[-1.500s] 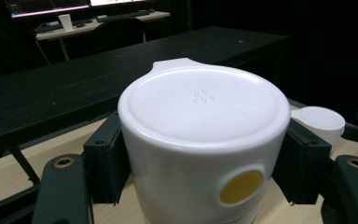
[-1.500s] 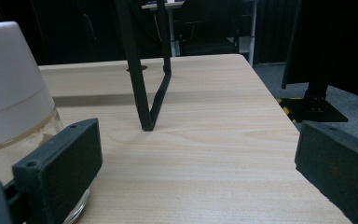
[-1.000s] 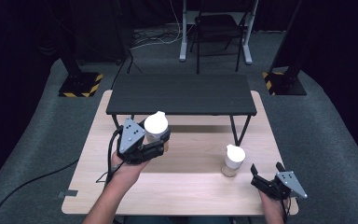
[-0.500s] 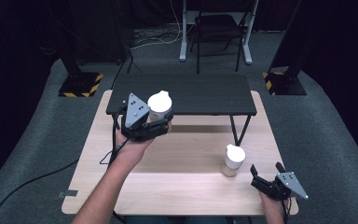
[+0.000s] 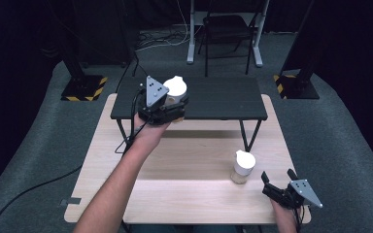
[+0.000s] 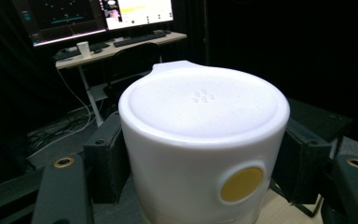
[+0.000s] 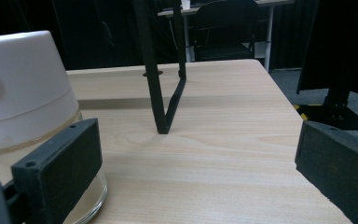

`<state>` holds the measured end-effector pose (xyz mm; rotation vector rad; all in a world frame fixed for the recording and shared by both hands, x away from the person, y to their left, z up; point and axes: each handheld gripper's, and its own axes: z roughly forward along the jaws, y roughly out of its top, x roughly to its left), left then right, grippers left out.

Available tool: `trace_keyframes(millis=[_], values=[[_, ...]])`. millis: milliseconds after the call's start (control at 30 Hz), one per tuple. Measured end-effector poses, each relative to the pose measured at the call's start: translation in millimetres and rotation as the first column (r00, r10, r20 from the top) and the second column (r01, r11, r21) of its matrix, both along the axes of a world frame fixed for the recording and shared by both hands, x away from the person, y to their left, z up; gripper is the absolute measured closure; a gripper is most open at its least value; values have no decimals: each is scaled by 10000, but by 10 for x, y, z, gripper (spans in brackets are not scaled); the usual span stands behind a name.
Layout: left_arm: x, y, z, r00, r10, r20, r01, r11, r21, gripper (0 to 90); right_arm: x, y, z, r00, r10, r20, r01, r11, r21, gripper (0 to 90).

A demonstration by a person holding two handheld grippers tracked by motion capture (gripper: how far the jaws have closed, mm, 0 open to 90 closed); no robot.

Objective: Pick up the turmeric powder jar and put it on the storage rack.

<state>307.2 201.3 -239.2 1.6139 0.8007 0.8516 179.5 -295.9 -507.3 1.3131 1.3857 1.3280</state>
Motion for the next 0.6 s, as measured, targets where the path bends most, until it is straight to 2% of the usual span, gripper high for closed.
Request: trace_keyframes(millis=[133,233,300,433,600], values=[[126,-83,35,9995,318,39,-319,9994,155,298,-7,49,-11,9996,-279,72,279,9996,-31,0],[192,-106,42,9987,498,101,-499,9986,148,298,-10,35,-12,9999,-136,96,138,9998,-118,0],[238,-97,31,9983,580,60,-580,9983,16,298,-9,13,-12,9999,-100,81,100,9999,-29,0],[307,-114,10,9960,896,-33,-896,9960,43,298,-13,-14,-22,9999,-115,101,113,9997,210,0],[375,-163,-67,9917,1256,-287,-1252,9920,149,299,-3,-10,-15,10000,-68,68,67,9999,109,0]])
